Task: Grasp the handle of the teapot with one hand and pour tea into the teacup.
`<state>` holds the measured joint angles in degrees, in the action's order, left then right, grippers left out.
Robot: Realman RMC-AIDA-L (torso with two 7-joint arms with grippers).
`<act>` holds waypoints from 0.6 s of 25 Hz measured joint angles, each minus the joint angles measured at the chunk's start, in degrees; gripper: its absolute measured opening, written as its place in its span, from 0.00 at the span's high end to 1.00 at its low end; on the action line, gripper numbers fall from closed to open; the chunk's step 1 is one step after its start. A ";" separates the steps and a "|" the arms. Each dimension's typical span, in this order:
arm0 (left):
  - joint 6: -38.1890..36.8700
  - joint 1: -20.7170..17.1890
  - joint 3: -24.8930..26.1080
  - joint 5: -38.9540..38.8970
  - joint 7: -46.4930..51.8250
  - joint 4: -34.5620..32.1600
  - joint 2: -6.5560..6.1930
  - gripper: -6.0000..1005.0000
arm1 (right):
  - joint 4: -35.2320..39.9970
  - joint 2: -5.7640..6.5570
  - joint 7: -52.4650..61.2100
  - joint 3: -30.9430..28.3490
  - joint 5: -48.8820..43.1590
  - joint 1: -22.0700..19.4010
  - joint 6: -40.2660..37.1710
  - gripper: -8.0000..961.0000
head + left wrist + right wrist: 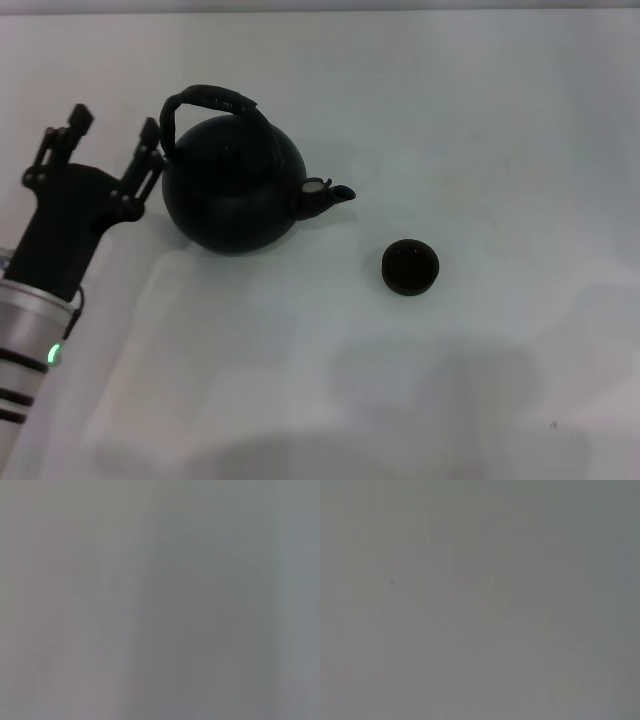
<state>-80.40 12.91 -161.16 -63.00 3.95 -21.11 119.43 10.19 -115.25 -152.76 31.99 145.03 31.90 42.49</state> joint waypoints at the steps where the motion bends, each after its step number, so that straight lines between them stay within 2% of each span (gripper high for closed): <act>1: -0.67 -0.35 0.21 -0.14 -0.05 0.16 0.00 0.24 | -0.09 -0.02 0.00 0.09 -0.01 0.00 0.00 0.12; 4: -1.62 -0.69 1.63 -0.52 0.05 1.00 -0.08 0.24 | -0.38 -0.04 -0.15 0.51 -0.31 0.01 -0.10 0.12; 11: -3.09 0.09 9.89 -0.65 3.55 4.17 -0.26 0.24 | -1.88 -0.32 -0.31 2.66 -0.55 -0.13 0.44 0.12; 15: -2.79 1.90 14.53 -0.64 9.93 7.37 -0.34 0.24 | -3.31 -0.43 -0.16 3.61 -0.55 -0.26 2.04 0.12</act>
<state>-83.19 14.81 -146.63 -63.64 13.88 -13.74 119.10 6.88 -115.68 -152.92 35.59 144.49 31.64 44.53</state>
